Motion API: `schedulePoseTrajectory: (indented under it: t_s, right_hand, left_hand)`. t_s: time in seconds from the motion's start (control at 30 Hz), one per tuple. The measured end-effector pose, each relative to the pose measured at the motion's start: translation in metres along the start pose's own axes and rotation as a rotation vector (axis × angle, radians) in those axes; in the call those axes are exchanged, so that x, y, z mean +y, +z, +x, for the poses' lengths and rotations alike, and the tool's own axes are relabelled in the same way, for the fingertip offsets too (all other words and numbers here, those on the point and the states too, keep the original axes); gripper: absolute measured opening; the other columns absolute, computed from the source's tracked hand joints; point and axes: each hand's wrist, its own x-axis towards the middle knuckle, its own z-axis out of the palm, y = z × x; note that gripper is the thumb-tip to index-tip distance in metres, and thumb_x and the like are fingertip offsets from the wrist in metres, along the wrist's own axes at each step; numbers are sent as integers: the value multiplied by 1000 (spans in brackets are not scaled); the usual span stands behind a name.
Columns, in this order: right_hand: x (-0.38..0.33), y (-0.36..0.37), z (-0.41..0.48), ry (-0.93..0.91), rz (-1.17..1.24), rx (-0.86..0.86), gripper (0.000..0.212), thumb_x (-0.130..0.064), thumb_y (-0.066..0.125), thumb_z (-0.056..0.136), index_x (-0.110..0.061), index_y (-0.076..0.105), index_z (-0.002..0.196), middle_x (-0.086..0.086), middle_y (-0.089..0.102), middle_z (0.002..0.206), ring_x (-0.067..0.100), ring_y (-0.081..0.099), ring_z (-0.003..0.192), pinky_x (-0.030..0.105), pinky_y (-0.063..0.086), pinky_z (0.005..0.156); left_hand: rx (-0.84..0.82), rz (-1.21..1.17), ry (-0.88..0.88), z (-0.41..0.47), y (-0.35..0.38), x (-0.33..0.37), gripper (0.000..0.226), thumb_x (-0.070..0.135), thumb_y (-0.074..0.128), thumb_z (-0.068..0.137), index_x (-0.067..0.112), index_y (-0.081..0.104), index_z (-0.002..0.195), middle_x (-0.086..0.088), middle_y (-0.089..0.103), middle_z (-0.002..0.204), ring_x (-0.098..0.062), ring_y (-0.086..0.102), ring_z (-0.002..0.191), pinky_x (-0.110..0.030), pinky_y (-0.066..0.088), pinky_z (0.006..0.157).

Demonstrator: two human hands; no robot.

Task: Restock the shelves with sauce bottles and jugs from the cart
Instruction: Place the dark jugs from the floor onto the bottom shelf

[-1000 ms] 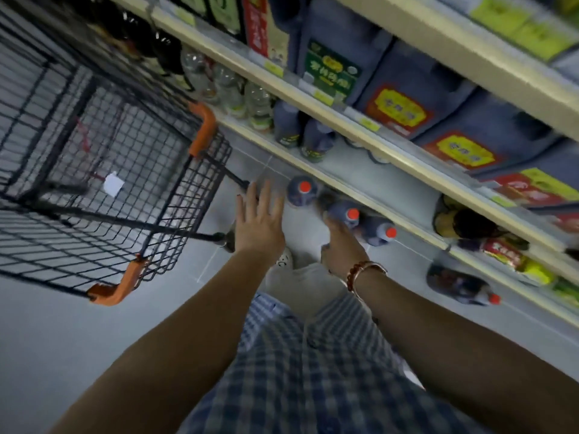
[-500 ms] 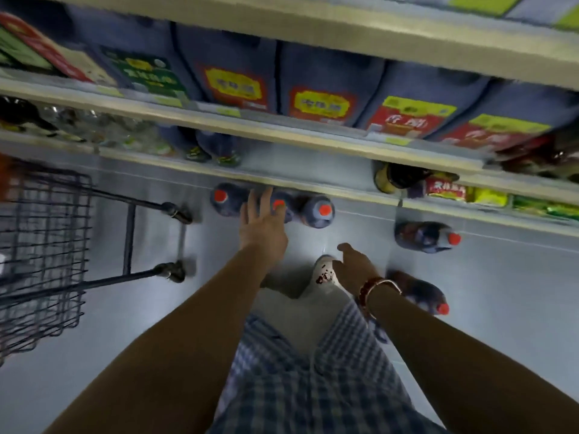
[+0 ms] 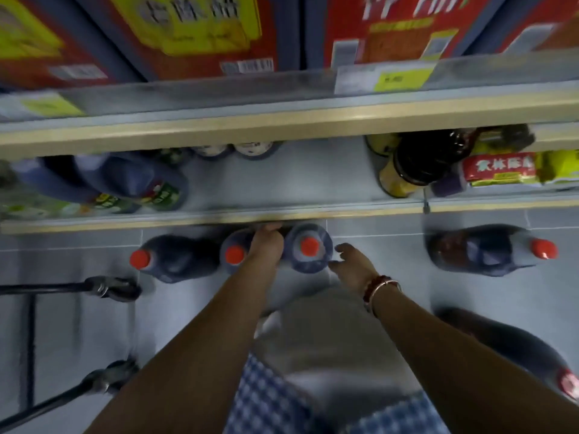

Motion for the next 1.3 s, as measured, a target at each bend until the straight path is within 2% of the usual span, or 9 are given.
schedulePoseTrajectory:
  t_s: [0.1,0.23,0.33,0.47,0.57,0.63,0.87,1.07,1.3]
  right_hand:
    - [22,26,63,-235,-5,-101,22,-13,56,85,-20,55,106,4,63,101,25,57,101,30,44,91]
    - [50,42,111,-476,-43,-103,17,-20,70,79,-19,64,95,-2,66,94,8,59,89,19,46,79]
    - [65,58,112,-478,107,125,9,-17,71,76,-24,65,78,-7,63,75,-2,55,74,17,43,65]
    - [68,74,103,-427,348,216,9,-7,68,78,1,66,76,5,60,71,8,52,74,32,47,68]
    - [59,73,101,-432,425,173,15,-4,69,77,-12,68,64,1,61,70,6,54,73,32,48,70]
    - [52,74,102,-438,477,165,29,3,66,76,-20,64,58,-3,61,65,1,55,66,27,47,67]
    - [32,72,81,-390,628,233,15,10,61,69,-2,65,77,9,58,75,19,52,72,27,40,61]
    - [20,32,42,-513,532,326,21,8,63,69,-8,57,56,-9,44,39,3,39,40,20,32,48]
    - [1,0,-7,-803,392,358,32,-8,64,50,11,63,76,7,55,69,14,51,68,31,42,62]
  left_hand:
    - [-82,-489,-95,50,25,-8,16,24,48,97,13,59,93,-8,63,100,-25,61,91,-22,51,62]
    - [-94,-520,61,103,48,-12,22,26,47,96,13,62,107,-4,57,115,-20,53,106,-27,43,89]
    - [-128,-504,101,127,43,-25,24,25,46,96,16,61,113,0,57,110,-17,51,98,-24,45,71]
    - [-176,-631,-51,127,42,-60,28,27,45,94,15,56,72,-4,64,64,-17,59,50,-25,44,58]
    - [-291,-687,-102,126,50,-88,31,30,33,98,16,53,79,-12,61,110,-21,55,68,-32,48,71]
    - [-340,-680,-128,123,51,-98,32,40,33,96,19,56,88,-13,51,133,-25,54,75,-37,55,60]
    - [-335,-829,-217,98,55,-116,52,57,47,88,16,58,118,-14,62,119,-34,61,92,-43,58,60]
    - [-595,-846,-210,74,57,-107,45,49,48,90,16,60,119,-13,61,125,-38,54,113,-53,50,84]
    - [-638,-929,17,36,65,-50,54,55,40,85,13,63,109,-17,67,110,-38,62,99,-53,53,77]
